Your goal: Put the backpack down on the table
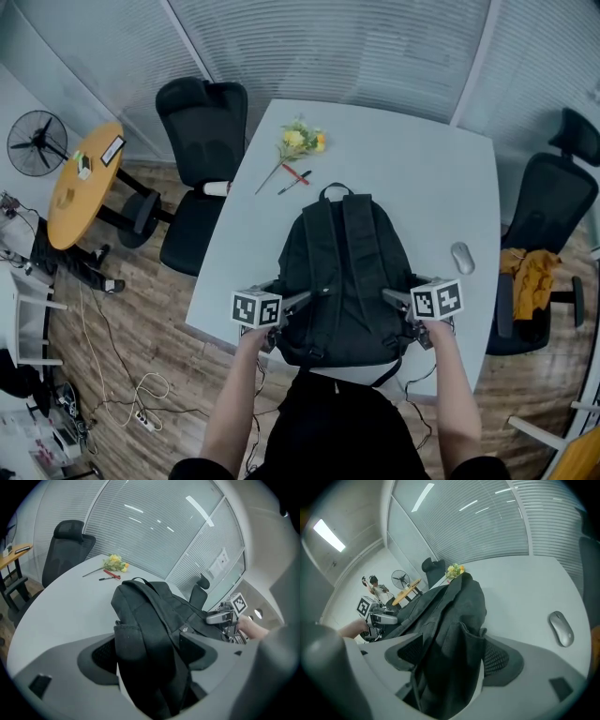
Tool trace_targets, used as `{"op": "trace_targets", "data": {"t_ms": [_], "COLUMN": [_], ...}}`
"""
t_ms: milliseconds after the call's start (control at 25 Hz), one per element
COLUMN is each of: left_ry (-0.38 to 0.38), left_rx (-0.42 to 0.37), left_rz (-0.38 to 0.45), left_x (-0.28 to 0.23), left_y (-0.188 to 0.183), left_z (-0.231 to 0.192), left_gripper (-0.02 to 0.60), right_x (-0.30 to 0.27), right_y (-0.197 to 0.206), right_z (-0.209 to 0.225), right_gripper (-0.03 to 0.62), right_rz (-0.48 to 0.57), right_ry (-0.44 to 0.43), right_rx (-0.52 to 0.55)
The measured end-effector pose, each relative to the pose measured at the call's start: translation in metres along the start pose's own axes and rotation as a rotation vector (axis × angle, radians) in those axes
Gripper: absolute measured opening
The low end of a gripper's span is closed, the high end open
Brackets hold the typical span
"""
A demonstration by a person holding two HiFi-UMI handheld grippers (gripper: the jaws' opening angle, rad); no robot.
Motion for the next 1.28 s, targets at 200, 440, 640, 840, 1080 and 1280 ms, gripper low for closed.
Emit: {"op": "trace_targets", "data": {"t_ms": [200,440,640,840,1080,1280], "left_ry": [-0.037,-0.08,-0.118,-0.197,-0.207,-0.199], "left_rx": [-0.01,-0.018,-0.027,-0.069,-0.111,-0.159], "left_rz": [0.018,0.045,0.08,0.107,0.167,0.215], "left_x": [0.01,0.022,0.035,0.051,0.067,0.079], "left_y": [0.005,0.015,0.021,0.027,0.029,0.029], "left_z": [0.004,0.01,0.018,0.032,0.058,0.082], "left_gripper": [0.368,0.368,0.367,0.367,0.365,0.364], "right_x": [0.01,0.021,0.031,0.041,0.053,0.069], "right_y": [0.006,0.016,0.024,0.033,0.039,0.035], "right_z": [-0.001,-0.003,-0.003,-0.006,-0.018,-0.037], "right_gripper": [0.376,0.357,0.347,0.336,0.31,0.282], "right_rz": [0.021,0.043,0.059,0.074,0.122,0.198], "right_ry": [0.015,0.041,0.053,0.059,0.046,0.045], "right_rx": [0.004,0.021,0.039,0.055,0.083,0.119]}}
Point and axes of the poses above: the fingertips, and each gripper's own axes: x backward along the fingers, z to its right, y out of its underside, the point moved 8 cm from there along x, backward along the fingers, and after that the axes turned 15 degrees about -z, right-handed, at the moved point
